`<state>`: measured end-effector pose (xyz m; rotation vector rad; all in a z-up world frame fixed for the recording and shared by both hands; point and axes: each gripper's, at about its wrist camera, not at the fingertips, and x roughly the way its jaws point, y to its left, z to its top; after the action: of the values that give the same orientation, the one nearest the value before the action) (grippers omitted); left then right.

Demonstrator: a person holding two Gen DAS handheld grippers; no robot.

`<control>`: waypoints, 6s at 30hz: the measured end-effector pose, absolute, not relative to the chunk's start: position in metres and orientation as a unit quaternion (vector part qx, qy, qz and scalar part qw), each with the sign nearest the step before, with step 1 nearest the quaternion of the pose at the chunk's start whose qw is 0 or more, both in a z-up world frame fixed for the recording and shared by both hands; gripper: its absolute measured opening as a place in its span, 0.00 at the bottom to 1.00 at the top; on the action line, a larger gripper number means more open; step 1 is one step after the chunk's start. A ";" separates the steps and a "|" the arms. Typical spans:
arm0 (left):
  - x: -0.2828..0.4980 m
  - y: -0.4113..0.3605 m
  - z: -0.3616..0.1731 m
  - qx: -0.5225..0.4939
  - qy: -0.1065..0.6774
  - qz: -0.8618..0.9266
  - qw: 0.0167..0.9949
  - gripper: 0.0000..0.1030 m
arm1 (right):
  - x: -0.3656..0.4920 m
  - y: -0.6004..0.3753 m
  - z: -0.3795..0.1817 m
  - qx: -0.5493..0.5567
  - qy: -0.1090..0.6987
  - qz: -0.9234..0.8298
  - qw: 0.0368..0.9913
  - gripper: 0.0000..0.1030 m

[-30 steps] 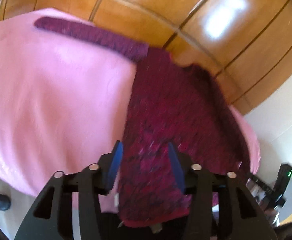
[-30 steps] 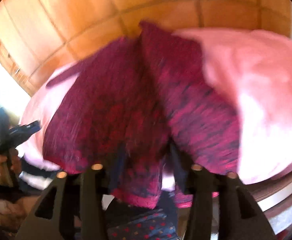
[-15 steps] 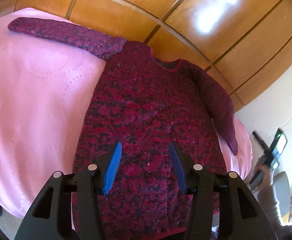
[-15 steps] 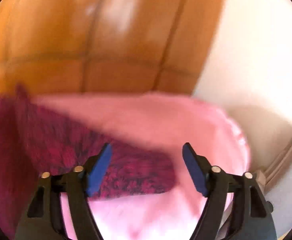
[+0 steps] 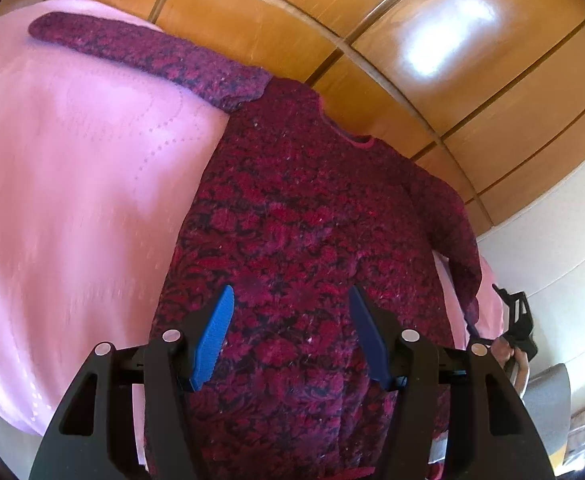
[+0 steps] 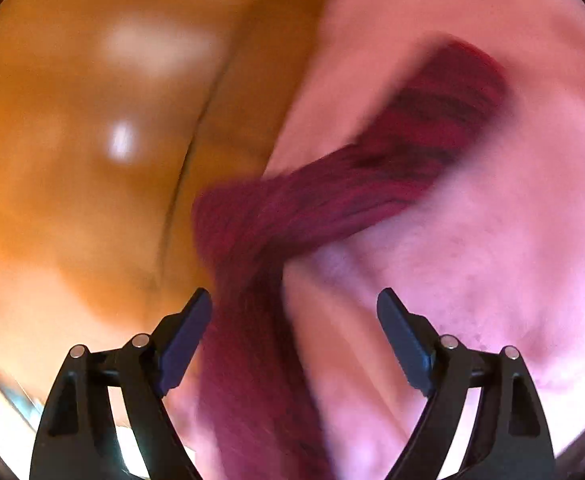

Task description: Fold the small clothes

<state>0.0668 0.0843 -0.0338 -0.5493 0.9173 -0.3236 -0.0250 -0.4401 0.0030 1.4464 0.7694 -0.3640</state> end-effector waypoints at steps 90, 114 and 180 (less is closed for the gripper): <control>0.069 0.136 -0.062 -0.252 0.466 -0.187 0.827 0.53 | 0.029 -0.221 0.007 0.232 0.602 0.061 0.761 0.69; 0.048 0.116 -0.040 -0.189 0.460 -0.154 0.854 0.50 | -0.020 -0.252 0.026 0.227 0.629 0.072 0.740 0.45; 0.283 0.059 -0.039 -0.323 0.474 -0.164 0.803 0.61 | 0.223 -0.173 0.010 0.289 0.531 0.182 0.776 0.60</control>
<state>0.2833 0.0587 -0.0385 -0.6924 1.0149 -0.3519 0.2233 -0.1729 0.0096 0.6265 1.1487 0.3931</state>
